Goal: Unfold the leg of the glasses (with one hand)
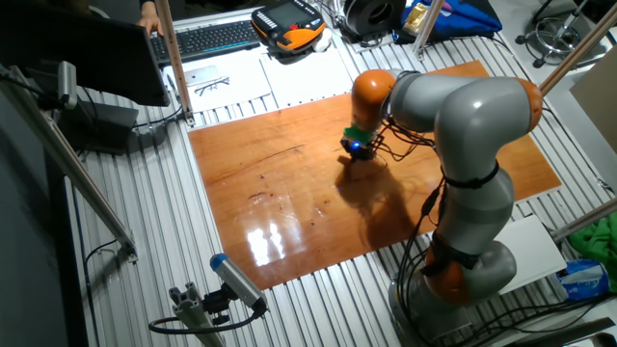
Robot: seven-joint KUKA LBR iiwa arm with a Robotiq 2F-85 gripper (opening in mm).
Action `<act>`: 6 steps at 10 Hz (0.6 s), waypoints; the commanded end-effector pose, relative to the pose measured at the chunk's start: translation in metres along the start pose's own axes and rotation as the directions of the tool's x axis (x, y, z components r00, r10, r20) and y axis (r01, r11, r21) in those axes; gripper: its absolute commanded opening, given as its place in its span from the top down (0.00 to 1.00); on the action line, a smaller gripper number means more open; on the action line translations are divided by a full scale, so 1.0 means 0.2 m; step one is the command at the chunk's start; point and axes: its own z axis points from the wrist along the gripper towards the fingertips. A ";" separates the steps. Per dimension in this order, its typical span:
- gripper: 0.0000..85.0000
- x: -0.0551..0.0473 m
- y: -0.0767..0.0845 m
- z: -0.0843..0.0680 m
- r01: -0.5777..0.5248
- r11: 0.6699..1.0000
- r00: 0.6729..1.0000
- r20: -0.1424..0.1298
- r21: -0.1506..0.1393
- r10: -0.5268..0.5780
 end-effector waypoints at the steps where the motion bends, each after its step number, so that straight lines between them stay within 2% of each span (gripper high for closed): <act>1: 1.00 0.02 0.03 0.01 -0.010 1.000 1.000 0.006 0.003 0.010; 6: 1.00 -0.04 0.09 -0.02 -0.028 1.000 1.000 0.000 0.004 0.028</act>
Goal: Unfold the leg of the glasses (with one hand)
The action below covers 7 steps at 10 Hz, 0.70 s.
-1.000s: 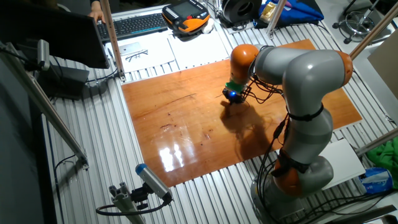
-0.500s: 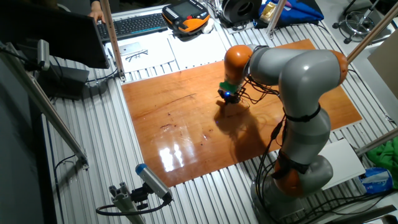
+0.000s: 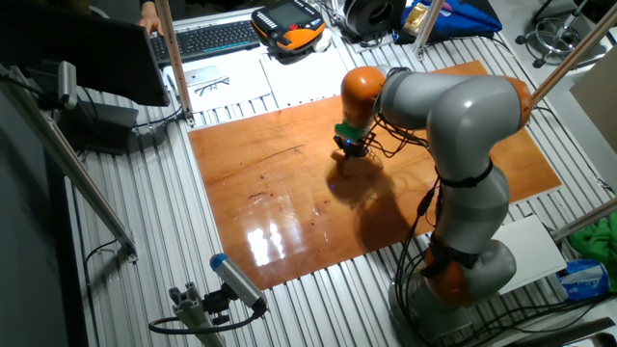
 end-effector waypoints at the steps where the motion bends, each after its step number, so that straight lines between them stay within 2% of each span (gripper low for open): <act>1: 1.00 0.00 0.01 0.00 -0.009 1.000 1.000 0.004 0.000 0.009; 4: 1.00 -0.02 0.04 0.00 -0.018 1.000 1.000 0.009 0.006 0.018; 7: 1.00 -0.01 -0.01 -0.05 0.000 1.000 1.000 0.006 0.021 0.000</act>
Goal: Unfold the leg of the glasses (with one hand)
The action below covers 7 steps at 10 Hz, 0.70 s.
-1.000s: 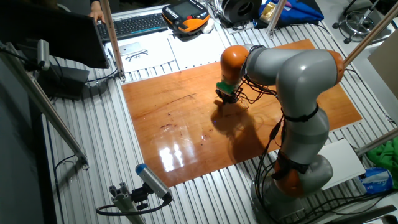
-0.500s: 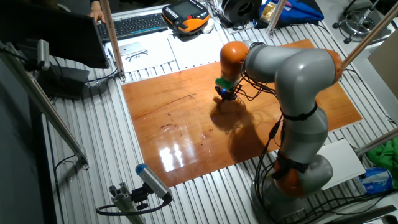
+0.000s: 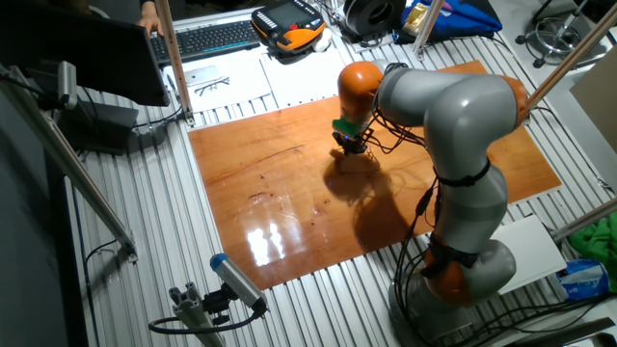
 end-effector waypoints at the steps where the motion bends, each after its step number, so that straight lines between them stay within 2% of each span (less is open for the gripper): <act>1: 1.00 0.01 -0.02 -0.02 0.002 1.000 1.000 0.000 0.003 -0.002; 3: 1.00 0.01 -0.09 -0.07 0.027 1.000 1.000 0.002 0.015 -0.027; 5: 1.00 0.00 -0.11 -0.10 0.100 0.995 0.994 0.043 0.017 -0.101; 6: 1.00 -0.03 -0.11 -0.13 0.177 0.984 0.982 0.063 0.018 -0.178; 7: 1.00 -0.07 -0.12 -0.17 0.235 0.972 0.971 0.053 0.007 -0.235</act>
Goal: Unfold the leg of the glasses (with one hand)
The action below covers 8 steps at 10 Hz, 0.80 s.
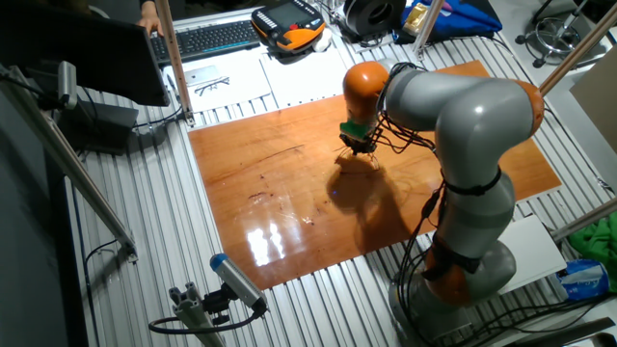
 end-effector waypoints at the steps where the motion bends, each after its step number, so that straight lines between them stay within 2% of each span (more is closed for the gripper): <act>1: 1.00 -0.04 -0.02 -0.05 0.146 0.989 0.989 -0.002 -0.012 -0.146; 2: 1.00 -0.10 -0.04 -0.09 0.199 0.980 0.980 -0.014 -0.017 -0.199; 3: 1.00 -0.15 -0.06 -0.13 0.163 0.984 0.983 -0.071 -0.071 -0.168; 4: 1.00 -0.18 -0.07 -0.15 0.120 0.989 0.985 -0.113 -0.083 -0.129; 5: 1.00 -0.17 -0.07 -0.17 0.072 0.995 0.990 -0.112 -0.075 -0.080; 6: 1.00 -0.15 -0.05 -0.18 0.040 0.997 0.995 -0.089 -0.059 -0.046; 7: 1.00 -0.16 -0.05 -0.19 0.035 0.998 0.997 -0.063 -0.057 -0.039; 8: 1.00 -0.19 -0.06 -0.22 0.050 0.998 0.997 -0.059 -0.050 -0.052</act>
